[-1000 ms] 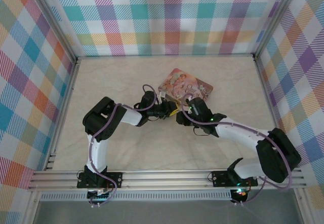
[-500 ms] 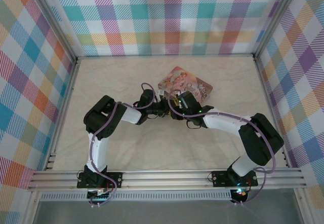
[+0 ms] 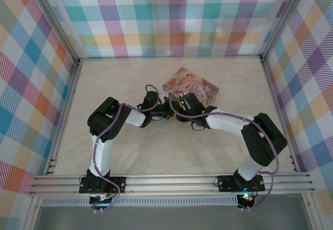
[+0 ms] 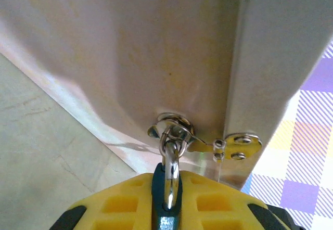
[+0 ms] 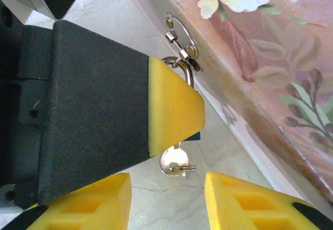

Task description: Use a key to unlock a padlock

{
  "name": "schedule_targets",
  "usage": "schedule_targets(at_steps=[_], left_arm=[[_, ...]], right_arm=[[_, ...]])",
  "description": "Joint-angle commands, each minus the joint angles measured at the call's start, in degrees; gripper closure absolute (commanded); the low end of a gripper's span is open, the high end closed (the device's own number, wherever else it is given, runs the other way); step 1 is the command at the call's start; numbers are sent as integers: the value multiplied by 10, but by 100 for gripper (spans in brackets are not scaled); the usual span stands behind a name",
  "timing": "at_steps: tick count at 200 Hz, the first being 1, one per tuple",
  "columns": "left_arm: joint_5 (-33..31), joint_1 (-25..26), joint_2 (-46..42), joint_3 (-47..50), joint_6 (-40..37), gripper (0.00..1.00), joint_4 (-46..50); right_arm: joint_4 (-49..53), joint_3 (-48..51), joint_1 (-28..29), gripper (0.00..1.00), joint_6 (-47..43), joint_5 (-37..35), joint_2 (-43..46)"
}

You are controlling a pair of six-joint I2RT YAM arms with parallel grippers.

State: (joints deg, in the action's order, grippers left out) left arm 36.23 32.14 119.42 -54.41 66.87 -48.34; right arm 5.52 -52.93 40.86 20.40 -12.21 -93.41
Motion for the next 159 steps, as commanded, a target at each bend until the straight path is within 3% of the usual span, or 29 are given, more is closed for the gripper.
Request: schedule_targets(at_steps=[1,124,140,159], left_arm=[[4,-2,15,-6,16,85,13],[6,-3,14,-4,21,88,6],[6,-3,13,-3,21,89,5],[6,-3,13,-1,22,89,4]], right_arm=[[17,-25,3,59,-25,-11,-20],[45,-93,3,65,-72,-36,-66],[44,-97,2,73,-78,-34,-69],[38,-95,2,90,-79,-34,-71]])
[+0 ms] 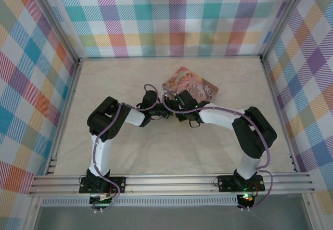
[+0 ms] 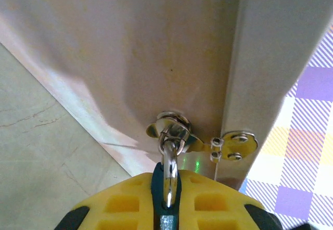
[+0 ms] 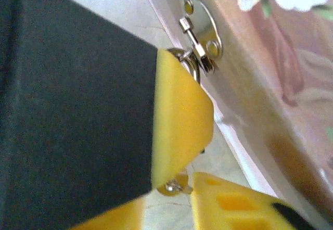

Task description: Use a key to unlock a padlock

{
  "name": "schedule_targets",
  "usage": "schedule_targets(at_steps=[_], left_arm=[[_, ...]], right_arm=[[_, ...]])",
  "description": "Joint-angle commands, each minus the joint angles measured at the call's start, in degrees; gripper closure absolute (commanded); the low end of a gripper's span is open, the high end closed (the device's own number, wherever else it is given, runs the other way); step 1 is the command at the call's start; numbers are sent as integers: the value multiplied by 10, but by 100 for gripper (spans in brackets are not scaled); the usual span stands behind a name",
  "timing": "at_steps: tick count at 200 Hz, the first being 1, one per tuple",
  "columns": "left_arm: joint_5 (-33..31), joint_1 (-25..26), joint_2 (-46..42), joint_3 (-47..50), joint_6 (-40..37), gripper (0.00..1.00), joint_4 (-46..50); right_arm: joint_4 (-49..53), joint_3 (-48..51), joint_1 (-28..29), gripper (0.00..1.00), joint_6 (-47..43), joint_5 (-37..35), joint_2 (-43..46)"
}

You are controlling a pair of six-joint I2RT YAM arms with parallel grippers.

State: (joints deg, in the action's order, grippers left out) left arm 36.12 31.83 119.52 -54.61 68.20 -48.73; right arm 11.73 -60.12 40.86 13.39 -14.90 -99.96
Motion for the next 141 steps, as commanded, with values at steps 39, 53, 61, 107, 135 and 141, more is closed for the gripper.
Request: schedule_targets(at_steps=[39,53,61,107,135,141], left_arm=[[3,-3,11,9,8,88,5],[0,-4,10,14,7,86,5],[-2,-5,9,16,7,83,4],[-24,-20,-18,60,7,69,4],[-32,-37,-58,102,0,65,11],[-35,-42,-69,110,-5,65,17]], right_arm=[[-51,1,2,100,-1,2,5],[-65,13,-3,100,10,26,10],[-75,20,-6,100,17,39,13],[-107,60,-11,100,36,75,28],[-121,90,-17,100,27,104,47],[-123,94,-19,100,24,108,52]])
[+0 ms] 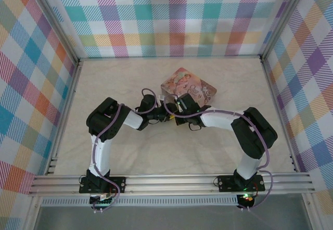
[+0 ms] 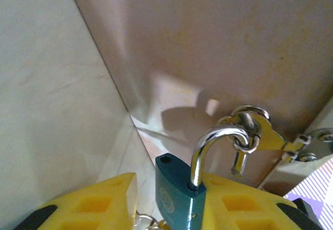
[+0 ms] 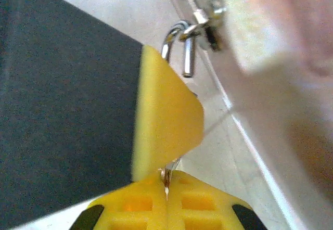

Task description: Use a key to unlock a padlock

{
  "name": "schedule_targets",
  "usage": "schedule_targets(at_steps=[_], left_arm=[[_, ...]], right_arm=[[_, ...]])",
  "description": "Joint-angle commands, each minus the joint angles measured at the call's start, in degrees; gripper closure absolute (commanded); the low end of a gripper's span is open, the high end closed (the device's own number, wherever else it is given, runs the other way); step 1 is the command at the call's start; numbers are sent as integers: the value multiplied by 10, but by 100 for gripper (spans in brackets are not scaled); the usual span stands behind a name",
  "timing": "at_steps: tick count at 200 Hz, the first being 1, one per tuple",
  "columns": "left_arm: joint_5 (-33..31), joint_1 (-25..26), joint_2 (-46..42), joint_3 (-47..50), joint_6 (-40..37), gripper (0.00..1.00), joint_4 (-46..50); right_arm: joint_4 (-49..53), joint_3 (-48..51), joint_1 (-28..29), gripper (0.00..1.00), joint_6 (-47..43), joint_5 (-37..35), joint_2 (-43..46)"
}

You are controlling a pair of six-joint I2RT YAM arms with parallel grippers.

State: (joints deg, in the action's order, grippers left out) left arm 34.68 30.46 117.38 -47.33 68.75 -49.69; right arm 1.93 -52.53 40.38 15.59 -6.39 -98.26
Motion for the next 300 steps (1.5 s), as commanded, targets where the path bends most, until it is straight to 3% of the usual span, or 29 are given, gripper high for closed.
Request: schedule_targets(at_steps=[1,34,104,155,206,300], left_arm=[[-22,-28,-49,39,-11,65,29],[-34,-46,-107,60,-48,58,81],[-79,-63,-169,41,-93,57,164],[-141,-86,-221,-23,-179,56,290],[-178,-100,-204,-115,-253,50,391],[-66,-108,-125,-214,-284,47,465]], right_arm=[[-25,20,-15,100,1,24,36],[-19,37,-32,100,-21,65,61],[13,25,-34,100,-50,88,57],[22,29,-34,100,-64,88,64],[4,55,-33,100,-74,116,83],[12,126,-22,100,-63,123,155]])
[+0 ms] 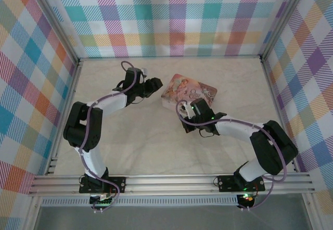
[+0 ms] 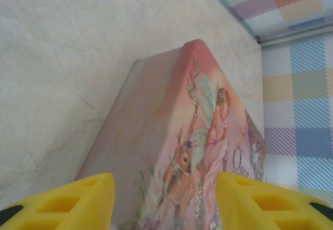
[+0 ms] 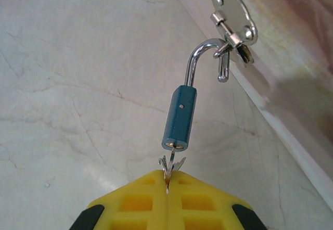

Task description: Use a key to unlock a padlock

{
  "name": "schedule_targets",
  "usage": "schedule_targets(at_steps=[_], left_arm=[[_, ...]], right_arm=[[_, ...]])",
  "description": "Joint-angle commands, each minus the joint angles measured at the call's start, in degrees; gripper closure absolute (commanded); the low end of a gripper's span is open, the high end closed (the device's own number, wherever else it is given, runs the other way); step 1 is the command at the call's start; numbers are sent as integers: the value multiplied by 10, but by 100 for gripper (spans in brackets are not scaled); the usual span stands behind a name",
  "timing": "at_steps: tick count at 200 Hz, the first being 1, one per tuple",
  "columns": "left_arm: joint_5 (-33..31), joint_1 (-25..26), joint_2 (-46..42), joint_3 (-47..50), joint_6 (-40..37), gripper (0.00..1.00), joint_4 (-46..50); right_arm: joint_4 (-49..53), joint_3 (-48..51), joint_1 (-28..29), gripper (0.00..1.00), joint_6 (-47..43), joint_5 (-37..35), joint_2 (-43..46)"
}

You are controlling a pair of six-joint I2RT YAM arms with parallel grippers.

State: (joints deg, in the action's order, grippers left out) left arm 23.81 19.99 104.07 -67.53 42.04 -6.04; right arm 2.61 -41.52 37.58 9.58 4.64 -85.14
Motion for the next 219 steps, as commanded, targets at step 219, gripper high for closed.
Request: schedule_targets(at_steps=[219], left_arm=[[50,23,37,6,-61,56,90]], right_arm=[[-4,5,7,100,-130,-9,7]])
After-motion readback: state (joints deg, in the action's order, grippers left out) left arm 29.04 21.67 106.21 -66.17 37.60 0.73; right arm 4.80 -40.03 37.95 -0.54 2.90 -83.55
